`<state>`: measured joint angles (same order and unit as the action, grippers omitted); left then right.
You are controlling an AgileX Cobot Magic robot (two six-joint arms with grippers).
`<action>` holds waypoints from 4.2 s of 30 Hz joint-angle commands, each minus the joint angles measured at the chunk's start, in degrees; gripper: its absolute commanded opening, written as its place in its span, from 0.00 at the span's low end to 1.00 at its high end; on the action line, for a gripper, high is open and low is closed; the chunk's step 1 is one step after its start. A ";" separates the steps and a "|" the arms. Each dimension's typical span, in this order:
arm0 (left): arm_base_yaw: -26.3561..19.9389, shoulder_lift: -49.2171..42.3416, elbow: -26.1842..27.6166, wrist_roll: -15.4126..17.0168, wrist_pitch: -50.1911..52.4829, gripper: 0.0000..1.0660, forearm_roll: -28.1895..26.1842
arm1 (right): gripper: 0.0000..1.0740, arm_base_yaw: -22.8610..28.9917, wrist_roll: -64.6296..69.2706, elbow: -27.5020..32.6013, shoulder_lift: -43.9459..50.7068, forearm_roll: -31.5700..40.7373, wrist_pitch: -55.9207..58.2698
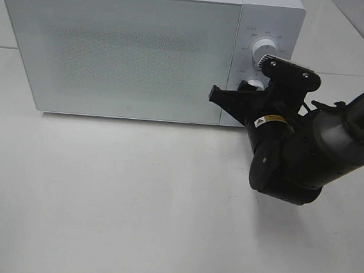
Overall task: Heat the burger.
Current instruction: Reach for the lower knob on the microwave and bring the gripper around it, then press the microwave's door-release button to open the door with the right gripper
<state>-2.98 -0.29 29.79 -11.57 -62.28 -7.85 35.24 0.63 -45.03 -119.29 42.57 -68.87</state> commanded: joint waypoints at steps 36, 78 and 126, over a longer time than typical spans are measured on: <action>0.29 -0.92 -0.11 0.17 0.80 0.92 0.00 | 0.07 -0.34 63.37 -1.20 0.11 -5.10 -11.34; 0.29 -0.92 -0.11 0.17 0.80 0.92 0.00 | 0.64 -0.34 65.83 2.06 2.58 1.38 -7.62; 0.29 -0.92 -0.11 0.17 0.80 0.92 0.00 | 0.70 -7.85 1.55 -4.87 39.36 -37.36 99.29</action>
<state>-2.98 -0.29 29.79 -11.57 -62.28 -7.79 27.56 1.60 -49.39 -80.62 6.36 28.48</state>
